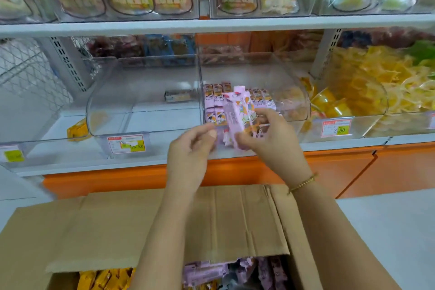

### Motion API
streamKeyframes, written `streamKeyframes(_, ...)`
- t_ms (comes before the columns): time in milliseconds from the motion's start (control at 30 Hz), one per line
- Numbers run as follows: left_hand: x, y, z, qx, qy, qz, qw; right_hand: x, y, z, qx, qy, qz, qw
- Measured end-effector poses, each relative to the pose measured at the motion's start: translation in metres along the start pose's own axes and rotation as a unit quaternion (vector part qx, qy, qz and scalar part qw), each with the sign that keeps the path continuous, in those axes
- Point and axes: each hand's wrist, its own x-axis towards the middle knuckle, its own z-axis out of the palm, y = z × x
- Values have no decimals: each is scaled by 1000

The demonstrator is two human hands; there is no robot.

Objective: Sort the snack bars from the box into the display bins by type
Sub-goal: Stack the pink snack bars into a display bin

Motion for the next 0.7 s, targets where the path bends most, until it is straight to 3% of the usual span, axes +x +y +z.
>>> streamKeyframes(67, 28, 5, -4, 172, 52, 85, 980, 58, 6, -7, -41, 26, 31, 998)
streamKeyframes(133, 51, 2, -4, 261, 41, 104, 959, 115, 16, -7, -121, 14, 66, 990)
streamKeyframes(233, 73, -9, 3, 303, -3, 79, 950, 175, 27, 7, -220, -59, 121, 966)
streamKeyframes(333, 84, -21, 2, 302, 4, 95, 949, 212, 36, 25, -311, -119, 129, 934)
streamKeyframes(433, 88, -27, -1, 282, 14, 99, 954, 233, 42, 41, -310, -129, 128, 933)
streamKeyframes(567, 90, -31, 2, 279, 25, 95, 955, 238, 43, 58, -272, -80, 140, 949)
streamKeyframes(700, 83, -29, 2, 280, 14, 100, 955, 215, 40, 47, -159, -57, 131, 977)
